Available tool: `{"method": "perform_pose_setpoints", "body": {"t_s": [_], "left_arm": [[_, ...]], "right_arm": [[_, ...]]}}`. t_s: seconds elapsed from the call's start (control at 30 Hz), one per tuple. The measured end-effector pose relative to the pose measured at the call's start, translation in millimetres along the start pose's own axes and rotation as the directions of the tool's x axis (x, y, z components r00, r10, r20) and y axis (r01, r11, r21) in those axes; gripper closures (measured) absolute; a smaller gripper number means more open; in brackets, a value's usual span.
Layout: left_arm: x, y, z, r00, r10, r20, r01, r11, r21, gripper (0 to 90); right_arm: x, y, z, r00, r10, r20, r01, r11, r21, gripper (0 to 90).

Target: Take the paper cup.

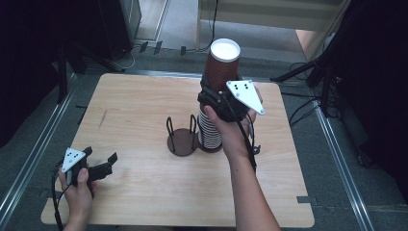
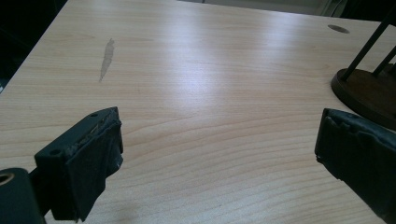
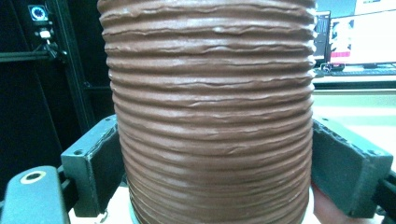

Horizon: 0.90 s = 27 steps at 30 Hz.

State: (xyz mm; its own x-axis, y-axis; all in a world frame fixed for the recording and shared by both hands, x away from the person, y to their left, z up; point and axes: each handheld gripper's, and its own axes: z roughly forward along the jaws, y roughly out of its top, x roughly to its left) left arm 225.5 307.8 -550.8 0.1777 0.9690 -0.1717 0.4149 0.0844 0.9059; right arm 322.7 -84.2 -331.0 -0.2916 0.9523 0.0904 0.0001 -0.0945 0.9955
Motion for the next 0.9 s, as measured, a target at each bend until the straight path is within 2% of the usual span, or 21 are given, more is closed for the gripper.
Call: {"method": "perform_pose_setpoints", "body": {"t_s": [0.33,0.63,0.87,0.9], "left_arm": [[-0.1,0.1,0.2,1.0000,0.001,0.001,-0.001,1.0000,0.001,1.7],[-0.3,0.1,0.5,1.0000,0.003,0.001,-0.003,1.0000,0.002,1.7],[-0.5,0.1,0.5,1.0000,0.007,0.000,-0.007,1.0000,0.002,1.7],[-0.6,0.1,0.5,1.0000,0.006,0.000,-0.006,1.0000,0.001,1.7]], "right_arm": [[-2.6,15.2,-6.4,1.0000,-0.003,-0.002,0.003,1.000,-0.031,12.4],[-14.0,26.8,-18.9,0.9999,0.004,0.011,-0.004,0.999,-0.053,12.3],[-28.6,27.2,-31.6,0.9995,0.002,0.033,0.000,0.998,-0.061,12.3],[-34.5,26.8,-35.3,0.9992,0.002,0.041,0.000,0.998,-0.059,12.3]]}}
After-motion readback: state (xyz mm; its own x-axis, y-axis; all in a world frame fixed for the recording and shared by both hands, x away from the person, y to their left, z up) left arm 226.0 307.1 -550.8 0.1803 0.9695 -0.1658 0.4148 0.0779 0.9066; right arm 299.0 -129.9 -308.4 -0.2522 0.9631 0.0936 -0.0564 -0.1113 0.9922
